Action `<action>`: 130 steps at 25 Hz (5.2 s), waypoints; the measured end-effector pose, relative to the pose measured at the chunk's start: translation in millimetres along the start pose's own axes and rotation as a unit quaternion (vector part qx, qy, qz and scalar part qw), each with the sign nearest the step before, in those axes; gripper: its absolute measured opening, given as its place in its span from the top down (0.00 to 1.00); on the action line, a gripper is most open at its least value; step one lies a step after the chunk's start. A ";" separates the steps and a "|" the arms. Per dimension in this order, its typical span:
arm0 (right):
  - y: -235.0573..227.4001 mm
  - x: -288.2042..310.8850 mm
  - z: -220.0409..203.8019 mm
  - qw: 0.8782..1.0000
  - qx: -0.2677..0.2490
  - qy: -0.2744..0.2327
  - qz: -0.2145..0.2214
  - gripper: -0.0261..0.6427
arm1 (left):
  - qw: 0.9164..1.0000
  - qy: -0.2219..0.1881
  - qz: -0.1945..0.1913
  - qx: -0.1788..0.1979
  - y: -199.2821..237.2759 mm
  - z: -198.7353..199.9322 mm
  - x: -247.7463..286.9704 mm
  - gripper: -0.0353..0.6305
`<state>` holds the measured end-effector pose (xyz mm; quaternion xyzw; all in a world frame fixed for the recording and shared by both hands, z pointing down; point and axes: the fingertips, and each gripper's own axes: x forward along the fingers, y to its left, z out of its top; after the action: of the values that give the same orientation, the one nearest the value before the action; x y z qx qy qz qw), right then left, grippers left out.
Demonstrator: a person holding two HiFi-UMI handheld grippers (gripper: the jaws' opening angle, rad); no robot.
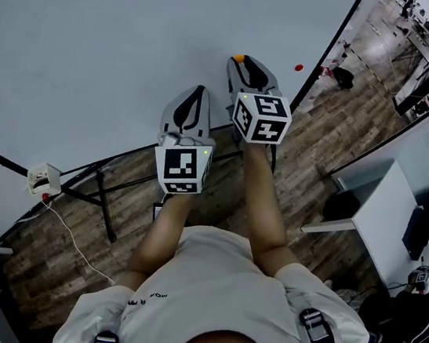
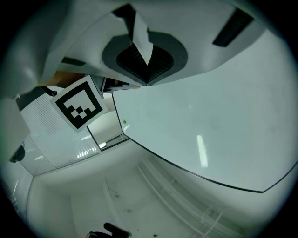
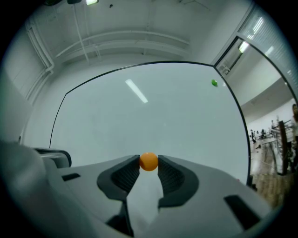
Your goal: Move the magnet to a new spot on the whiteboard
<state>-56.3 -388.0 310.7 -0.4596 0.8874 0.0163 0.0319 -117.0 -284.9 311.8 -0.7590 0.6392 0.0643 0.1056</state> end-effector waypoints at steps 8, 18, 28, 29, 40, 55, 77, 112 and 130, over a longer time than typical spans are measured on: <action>1.1 16.5 4.5 1.000 -0.012 0.002 -0.002 0.76 | 1.000 0.003 0.003 -0.005 6.1 -4.3 -2.2 0.94; -2.8 31.0 6.4 1.000 -0.019 0.002 -0.002 0.76 | 1.000 0.005 0.005 -0.007 4.1 -7.4 0.3 0.94; -6.7 47.2 3.7 1.000 -0.028 0.009 -0.003 0.76 | 1.000 0.007 0.007 -0.008 5.9 -9.4 1.6 0.94; -7.2 48.9 3.1 1.000 -0.028 0.009 -0.004 0.76 | 1.000 0.007 0.007 -0.008 6.4 -9.9 1.9 0.94; -10.0 61.4 -2.5 1.000 -0.025 0.016 -0.008 0.76 | 1.000 0.008 0.007 -0.009 9.9 -12.7 4.0 0.94; -11.3 68.0 -1.1 0.999 -0.037 0.020 -0.010 0.76 | 1.000 0.011 0.006 -0.009 14.1 -15.6 6.3 0.94; -5.2 56.2 9.3 1.000 -0.004 -0.005 0.002 0.72 | 1.000 0.009 0.001 -0.012 12.1 -13.4 -1.1 0.94; -0.9 -42.0 29.6 0.999 0.001 -0.053 0.002 0.94 | 1.000 0.004 -0.026 -0.015 -22.7 1.9 4.3 0.94; 8.7 -66.2 16.7 0.999 -0.010 -0.050 0.014 0.94 | 0.999 -0.003 -0.032 -0.013 -28.9 6.6 5.0 0.94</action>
<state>-24.6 -328.1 298.9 -0.4458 0.8910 0.0480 0.0713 -87.5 -283.4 306.5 -0.7804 0.6132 0.0719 0.0995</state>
